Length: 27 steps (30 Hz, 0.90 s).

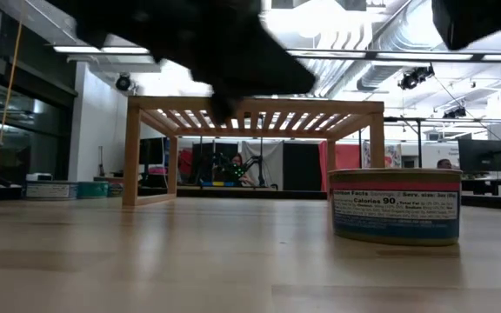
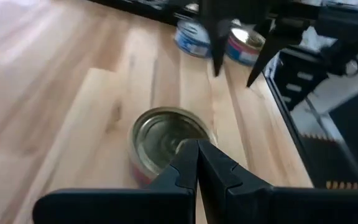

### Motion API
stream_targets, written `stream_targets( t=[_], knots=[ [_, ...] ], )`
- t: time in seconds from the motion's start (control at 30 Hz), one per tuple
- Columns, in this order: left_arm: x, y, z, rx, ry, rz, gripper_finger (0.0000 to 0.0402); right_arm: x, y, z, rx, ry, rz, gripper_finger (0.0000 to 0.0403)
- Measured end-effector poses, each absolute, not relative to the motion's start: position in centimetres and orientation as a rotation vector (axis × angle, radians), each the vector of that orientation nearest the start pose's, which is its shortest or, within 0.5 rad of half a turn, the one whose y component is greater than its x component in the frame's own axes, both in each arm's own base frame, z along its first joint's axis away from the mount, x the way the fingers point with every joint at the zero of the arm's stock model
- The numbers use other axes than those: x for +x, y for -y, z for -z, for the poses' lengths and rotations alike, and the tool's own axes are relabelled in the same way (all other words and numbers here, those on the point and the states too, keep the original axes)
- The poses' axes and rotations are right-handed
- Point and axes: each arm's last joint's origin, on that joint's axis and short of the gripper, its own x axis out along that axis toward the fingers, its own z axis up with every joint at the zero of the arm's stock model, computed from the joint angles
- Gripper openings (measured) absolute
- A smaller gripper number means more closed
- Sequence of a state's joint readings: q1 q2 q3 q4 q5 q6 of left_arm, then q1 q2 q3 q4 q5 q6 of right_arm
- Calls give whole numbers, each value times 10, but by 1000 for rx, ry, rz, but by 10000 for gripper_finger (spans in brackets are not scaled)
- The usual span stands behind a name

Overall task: Stack canned seafood by type on shelf
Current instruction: Put the pink tuna can on the shelf

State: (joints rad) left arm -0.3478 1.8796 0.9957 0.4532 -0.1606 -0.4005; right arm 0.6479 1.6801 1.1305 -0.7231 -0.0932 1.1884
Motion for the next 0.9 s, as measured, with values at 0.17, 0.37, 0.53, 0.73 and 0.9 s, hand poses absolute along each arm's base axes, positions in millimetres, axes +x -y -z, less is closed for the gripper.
stream_targets(
  t=[0.17,0.37,0.53,0.73,0.9],
  knots=[
    [401,136,-148,-208,-499,131,0,260,-192,-170,496,-1431,230,120],
    [407,136,-141,-197,-591,104,0,267,-183,-162,381,-1304,366,16],
    [405,134,-137,-169,-628,85,0,267,-178,-155,297,-1270,345,4],
    [405,131,-131,-194,-657,62,0,267,-172,-140,316,-1242,305,1],
    [402,129,-128,-190,-710,31,0,273,-172,-144,296,-1199,239,0]
  ],
)
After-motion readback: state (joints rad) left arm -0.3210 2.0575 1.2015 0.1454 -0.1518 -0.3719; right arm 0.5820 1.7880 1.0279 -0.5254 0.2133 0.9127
